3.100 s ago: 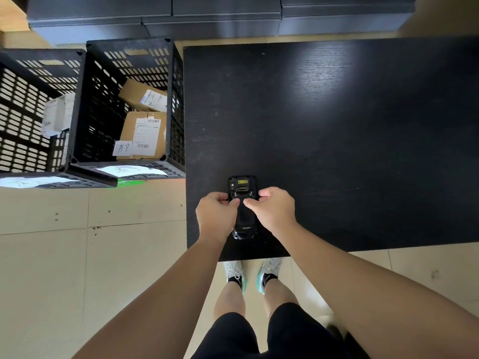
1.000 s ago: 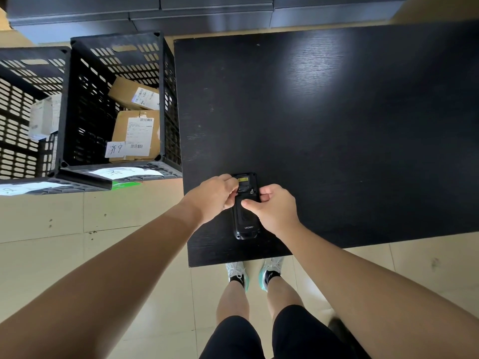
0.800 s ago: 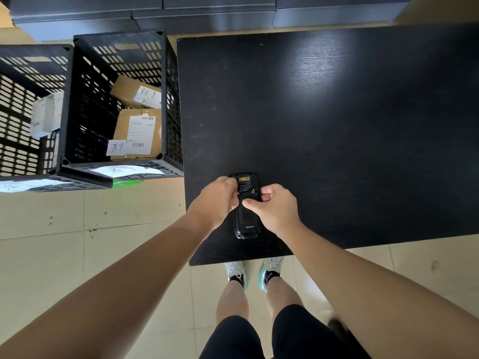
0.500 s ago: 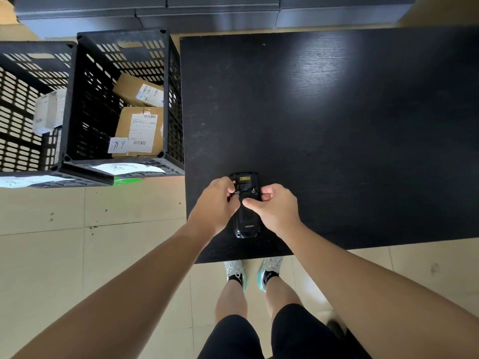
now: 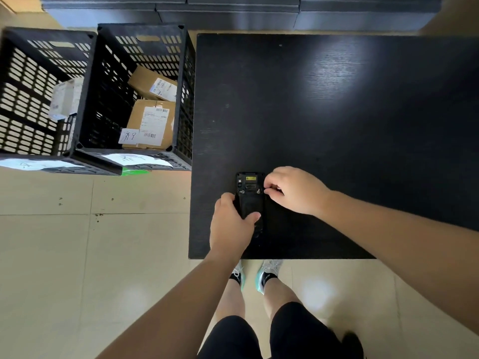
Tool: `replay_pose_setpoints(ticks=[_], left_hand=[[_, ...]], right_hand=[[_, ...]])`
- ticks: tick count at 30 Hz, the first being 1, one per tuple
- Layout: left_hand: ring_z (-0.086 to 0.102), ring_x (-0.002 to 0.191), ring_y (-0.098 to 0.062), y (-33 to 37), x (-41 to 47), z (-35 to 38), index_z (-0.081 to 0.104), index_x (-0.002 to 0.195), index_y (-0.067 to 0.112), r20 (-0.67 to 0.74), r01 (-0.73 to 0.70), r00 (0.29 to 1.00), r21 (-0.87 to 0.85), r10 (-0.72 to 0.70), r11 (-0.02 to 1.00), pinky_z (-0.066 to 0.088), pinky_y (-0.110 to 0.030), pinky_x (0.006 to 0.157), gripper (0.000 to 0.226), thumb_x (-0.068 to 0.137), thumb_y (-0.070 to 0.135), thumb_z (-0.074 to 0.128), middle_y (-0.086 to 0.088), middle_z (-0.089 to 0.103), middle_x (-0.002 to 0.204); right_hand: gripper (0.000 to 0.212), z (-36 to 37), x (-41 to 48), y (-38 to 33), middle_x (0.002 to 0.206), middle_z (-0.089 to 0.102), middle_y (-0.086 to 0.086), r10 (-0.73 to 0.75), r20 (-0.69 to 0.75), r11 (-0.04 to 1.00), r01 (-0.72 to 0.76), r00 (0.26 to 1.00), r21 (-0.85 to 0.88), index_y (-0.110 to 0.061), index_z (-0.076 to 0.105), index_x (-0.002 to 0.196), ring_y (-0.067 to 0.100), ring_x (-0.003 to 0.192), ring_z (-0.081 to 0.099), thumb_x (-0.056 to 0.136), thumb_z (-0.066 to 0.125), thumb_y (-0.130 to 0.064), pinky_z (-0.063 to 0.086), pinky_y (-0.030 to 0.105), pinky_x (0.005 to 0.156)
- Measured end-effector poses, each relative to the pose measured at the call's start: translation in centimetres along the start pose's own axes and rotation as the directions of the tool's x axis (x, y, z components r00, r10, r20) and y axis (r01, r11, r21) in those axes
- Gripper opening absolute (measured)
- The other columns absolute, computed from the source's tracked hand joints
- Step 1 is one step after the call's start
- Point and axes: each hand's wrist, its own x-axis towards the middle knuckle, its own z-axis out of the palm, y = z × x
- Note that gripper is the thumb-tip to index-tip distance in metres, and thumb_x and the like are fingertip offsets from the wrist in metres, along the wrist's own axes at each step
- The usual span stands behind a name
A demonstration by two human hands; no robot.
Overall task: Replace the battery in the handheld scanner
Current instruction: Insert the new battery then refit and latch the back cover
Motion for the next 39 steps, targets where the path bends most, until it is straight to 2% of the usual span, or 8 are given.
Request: replay_pose_setpoints(ticks=[3,6,19,23,26,32,39], left_hand=[[0.058,0.089,-0.018,0.2,0.2,0.0,0.048,0.113,0.023,-0.007,0.018,1.0,0.018,-0.018,1.0,0.052,-0.035,0.073,0.054,0.072,0.037,0.08,0.004,0.055,0.107],[0.058,0.088,-0.019,0.2,0.4,0.0,0.048,0.112,0.021,-0.004,0.036,0.999,0.025,-0.036,0.999,0.05,-0.034,0.07,0.056,0.071,0.035,0.082,0.001,0.057,0.106],[0.061,0.093,-0.021,0.6,0.2,0.0,0.046,0.118,0.022,0.017,0.093,0.995,-0.002,-0.093,0.996,0.056,-0.042,0.078,0.059,0.072,0.033,0.083,-0.001,0.059,0.113],[0.062,0.092,-0.022,0.6,-0.1,0.1,0.045,0.118,0.024,0.018,0.091,0.996,0.002,-0.091,0.996,0.057,-0.044,0.077,0.057,0.075,0.034,0.081,0.0,0.06,0.112],[0.062,0.091,-0.021,0.6,-0.3,0.1,0.045,0.118,0.025,0.003,0.086,0.996,0.01,-0.086,0.996,0.055,-0.04,0.073,0.055,0.076,0.035,0.079,0.002,0.059,0.111],[0.061,0.09,-0.02,0.7,-0.5,0.2,0.046,0.116,0.027,-0.015,0.08,0.997,0.017,-0.08,0.997,0.051,-0.035,0.069,0.052,0.077,0.035,0.078,0.004,0.057,0.111],[0.061,0.091,-0.021,0.7,-0.6,0.2,0.046,0.115,0.025,-0.026,0.065,0.998,0.039,-0.064,0.997,0.049,-0.036,0.069,0.05,0.078,0.033,0.078,0.004,0.058,0.109]], right_hand=[[0.014,-0.8,1.1,0.1,0.096,0.065,0.0,-0.165,0.087,0.981,0.173,0.982,-0.088,-0.016,0.067,0.1,0.019,0.092,0.059,0.095,0.057,-0.025,0.05,0.033,0.081],[0.017,-1.1,1.9,0.2,0.098,0.067,0.003,-0.266,0.142,0.947,0.286,0.953,-0.145,-0.014,0.067,0.103,0.022,0.094,0.06,0.096,0.055,-0.022,0.05,0.039,0.085],[0.02,-1.7,3.7,-0.1,0.099,0.064,0.002,-0.363,0.325,0.854,0.451,0.873,-0.258,-0.013,0.065,0.104,0.024,0.098,0.055,0.096,0.047,-0.02,0.046,0.037,0.086],[0.021,-1.7,3.7,-0.1,0.1,0.063,0.002,-0.357,0.324,0.857,0.445,0.876,-0.26,-0.013,0.064,0.104,0.023,0.098,0.054,0.096,0.047,-0.021,0.046,0.038,0.087],[0.019,-1.5,3.5,-0.2,0.1,0.062,0.002,-0.338,0.313,0.877,0.418,0.888,-0.237,-0.013,0.064,0.103,0.022,0.098,0.054,0.096,0.048,-0.021,0.047,0.036,0.084],[0.015,-1.0,2.9,-0.5,0.099,0.061,0.002,-0.259,0.253,0.935,0.308,0.932,-0.178,-0.012,0.063,0.1,0.021,0.098,0.054,0.095,0.051,-0.018,0.049,0.038,0.085],[0.016,-0.1,1.8,-1.0,0.099,0.06,0.004,-0.14,0.147,0.98,0.158,0.979,-0.12,-0.01,0.063,0.099,0.021,0.093,0.055,0.095,0.051,-0.019,0.05,0.035,0.079]])
